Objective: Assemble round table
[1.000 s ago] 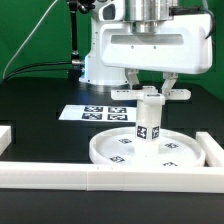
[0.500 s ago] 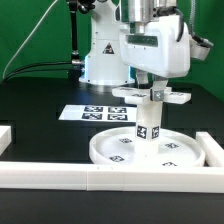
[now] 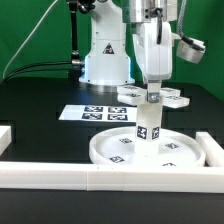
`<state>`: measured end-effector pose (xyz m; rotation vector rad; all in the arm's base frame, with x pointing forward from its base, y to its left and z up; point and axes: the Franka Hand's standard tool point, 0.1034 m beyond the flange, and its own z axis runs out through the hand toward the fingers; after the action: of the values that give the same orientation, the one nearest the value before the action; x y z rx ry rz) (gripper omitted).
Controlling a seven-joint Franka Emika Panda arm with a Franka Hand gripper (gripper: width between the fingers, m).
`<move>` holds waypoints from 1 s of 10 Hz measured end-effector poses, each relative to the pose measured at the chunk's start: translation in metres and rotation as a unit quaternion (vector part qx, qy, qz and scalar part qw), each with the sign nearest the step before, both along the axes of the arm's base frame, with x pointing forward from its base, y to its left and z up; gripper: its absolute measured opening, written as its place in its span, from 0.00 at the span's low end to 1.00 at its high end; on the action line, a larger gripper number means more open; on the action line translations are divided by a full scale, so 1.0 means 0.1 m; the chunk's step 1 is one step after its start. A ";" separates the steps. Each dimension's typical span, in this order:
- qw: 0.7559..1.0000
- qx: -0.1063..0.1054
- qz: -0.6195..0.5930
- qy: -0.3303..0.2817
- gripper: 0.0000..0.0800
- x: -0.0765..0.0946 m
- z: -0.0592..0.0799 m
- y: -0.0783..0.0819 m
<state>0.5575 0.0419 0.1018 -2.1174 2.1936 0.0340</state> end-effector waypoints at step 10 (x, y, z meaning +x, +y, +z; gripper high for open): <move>0.943 0.002 0.330 -0.032 0.81 0.02 0.19 0.08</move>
Offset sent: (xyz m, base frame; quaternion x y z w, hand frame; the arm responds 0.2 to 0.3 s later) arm -0.0049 0.0088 0.0304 0.0069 -0.0442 -0.0034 0.9990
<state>0.5597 0.0496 0.1205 -2.6925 1.3494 0.0148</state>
